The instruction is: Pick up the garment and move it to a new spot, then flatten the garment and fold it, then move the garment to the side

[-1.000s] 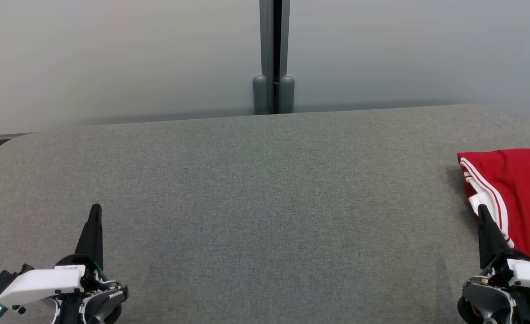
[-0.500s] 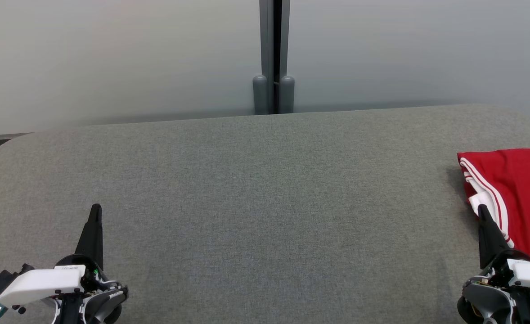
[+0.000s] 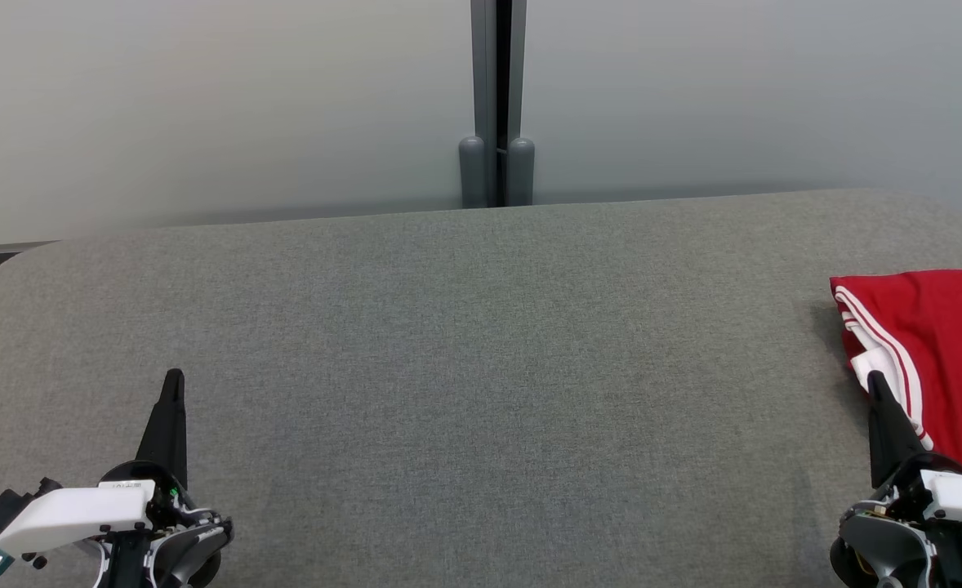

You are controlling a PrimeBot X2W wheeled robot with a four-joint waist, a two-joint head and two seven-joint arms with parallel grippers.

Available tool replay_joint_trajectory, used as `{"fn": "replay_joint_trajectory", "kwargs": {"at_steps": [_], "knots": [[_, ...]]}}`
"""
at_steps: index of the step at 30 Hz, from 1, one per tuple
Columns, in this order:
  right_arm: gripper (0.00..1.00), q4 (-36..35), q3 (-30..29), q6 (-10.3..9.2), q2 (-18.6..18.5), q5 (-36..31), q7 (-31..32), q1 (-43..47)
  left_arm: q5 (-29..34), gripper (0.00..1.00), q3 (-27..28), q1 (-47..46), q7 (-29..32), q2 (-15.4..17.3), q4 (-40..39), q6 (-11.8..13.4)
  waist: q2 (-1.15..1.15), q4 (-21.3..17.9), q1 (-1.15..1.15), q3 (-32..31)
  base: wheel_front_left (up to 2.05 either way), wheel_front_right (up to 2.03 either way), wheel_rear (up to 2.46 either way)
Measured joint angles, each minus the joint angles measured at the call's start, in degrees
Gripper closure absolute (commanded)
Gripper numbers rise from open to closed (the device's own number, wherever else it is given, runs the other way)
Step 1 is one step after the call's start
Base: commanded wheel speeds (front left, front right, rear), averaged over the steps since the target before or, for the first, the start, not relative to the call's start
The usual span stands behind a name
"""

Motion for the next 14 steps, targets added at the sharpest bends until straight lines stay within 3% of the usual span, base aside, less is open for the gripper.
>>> {"fn": "replay_joint_trajectory", "kwargs": {"at_steps": [14], "knots": [[1.0,0.0,0.0,0.0,0.0,0.0,0.2,0.0,0.1,1.0,0.0,0.0,0.1,0.0,0.0,0.0,0.0,0.0,0.0,0.0,0.0,0.0,0.0]]}}
